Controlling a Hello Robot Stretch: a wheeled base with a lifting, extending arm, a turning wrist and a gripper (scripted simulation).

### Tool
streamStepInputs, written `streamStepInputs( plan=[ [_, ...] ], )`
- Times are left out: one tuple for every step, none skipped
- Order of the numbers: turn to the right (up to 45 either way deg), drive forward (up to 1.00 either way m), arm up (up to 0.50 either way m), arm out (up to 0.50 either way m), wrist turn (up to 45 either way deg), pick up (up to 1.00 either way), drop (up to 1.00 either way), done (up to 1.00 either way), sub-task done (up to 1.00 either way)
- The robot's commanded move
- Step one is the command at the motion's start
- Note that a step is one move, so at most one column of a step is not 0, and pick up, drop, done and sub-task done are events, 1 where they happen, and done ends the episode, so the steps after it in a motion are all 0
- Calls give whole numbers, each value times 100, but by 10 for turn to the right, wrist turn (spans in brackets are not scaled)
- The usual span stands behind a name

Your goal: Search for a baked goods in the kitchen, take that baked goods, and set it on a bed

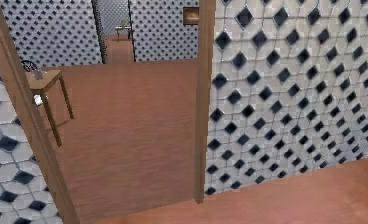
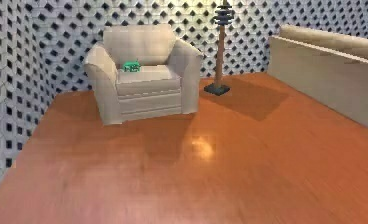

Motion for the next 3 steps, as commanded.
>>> streamStepInputs(
  plan=[
    [-30,0,0,0,0,0,0,0,0],
    [0,100,0,0,0,0,0,0,0],
    [-180,0,0,0,0,0,0,0,0]
  ],
)
